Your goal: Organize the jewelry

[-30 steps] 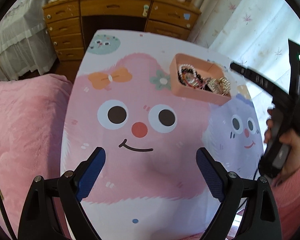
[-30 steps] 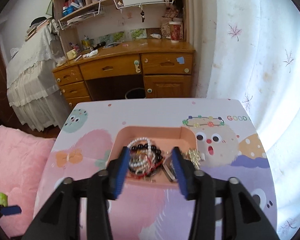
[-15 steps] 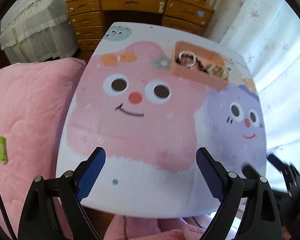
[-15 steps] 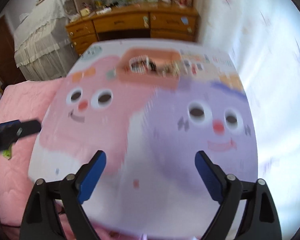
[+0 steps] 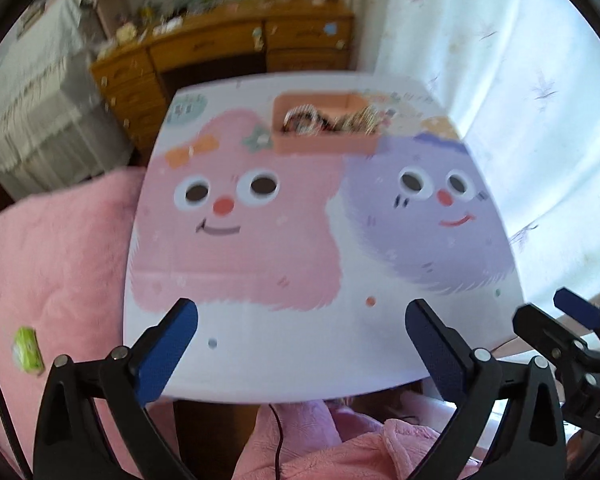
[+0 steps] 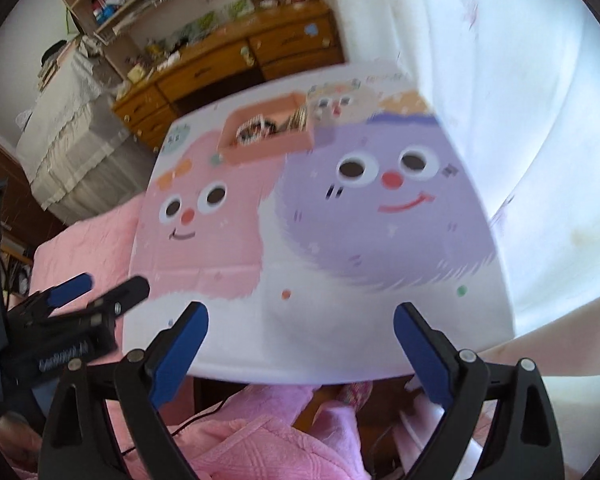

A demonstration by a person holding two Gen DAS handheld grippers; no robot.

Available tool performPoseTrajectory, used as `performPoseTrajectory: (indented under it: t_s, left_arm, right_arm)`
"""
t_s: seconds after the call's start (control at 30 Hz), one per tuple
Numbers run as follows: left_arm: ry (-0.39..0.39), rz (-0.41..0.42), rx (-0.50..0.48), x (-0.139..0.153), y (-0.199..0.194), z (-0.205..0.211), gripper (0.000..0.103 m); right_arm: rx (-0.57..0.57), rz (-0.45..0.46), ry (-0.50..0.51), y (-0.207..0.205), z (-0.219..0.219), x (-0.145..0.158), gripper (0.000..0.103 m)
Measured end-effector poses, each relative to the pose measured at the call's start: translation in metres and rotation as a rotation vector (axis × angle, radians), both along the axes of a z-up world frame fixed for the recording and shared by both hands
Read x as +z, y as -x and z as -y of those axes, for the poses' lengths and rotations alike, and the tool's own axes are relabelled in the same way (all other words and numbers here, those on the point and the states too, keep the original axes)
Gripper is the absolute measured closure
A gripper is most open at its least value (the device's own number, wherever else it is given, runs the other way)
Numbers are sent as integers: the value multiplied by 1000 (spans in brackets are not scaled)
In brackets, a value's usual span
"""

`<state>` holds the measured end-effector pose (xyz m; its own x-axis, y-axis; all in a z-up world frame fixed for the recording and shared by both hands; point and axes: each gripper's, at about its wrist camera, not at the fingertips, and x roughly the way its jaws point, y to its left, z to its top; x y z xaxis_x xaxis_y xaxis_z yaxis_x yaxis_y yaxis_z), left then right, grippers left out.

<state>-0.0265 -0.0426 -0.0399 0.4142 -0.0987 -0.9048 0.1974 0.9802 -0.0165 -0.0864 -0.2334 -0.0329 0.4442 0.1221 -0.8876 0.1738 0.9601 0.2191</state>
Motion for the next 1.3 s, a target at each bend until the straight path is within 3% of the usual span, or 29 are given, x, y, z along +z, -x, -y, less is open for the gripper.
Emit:
performPoseTrajectory:
  t_s: [0.13, 0.33, 0.77, 1.3]
  left_arm:
    - [-24, 62, -3, 13, 9, 6, 0]
    - [-38, 99, 22, 20, 14, 4, 0]
    - [-26, 83, 62, 14, 20, -5, 1]
    - [-50, 94, 66, 17, 23, 4, 1]
  right_arm:
    - [-40, 72, 70, 11, -4, 15, 8]
    - [5, 154, 113, 16, -14, 28, 2]
    - [76, 117, 112, 14, -27, 18, 1]
    - [74, 109, 100, 11, -20, 15, 1]
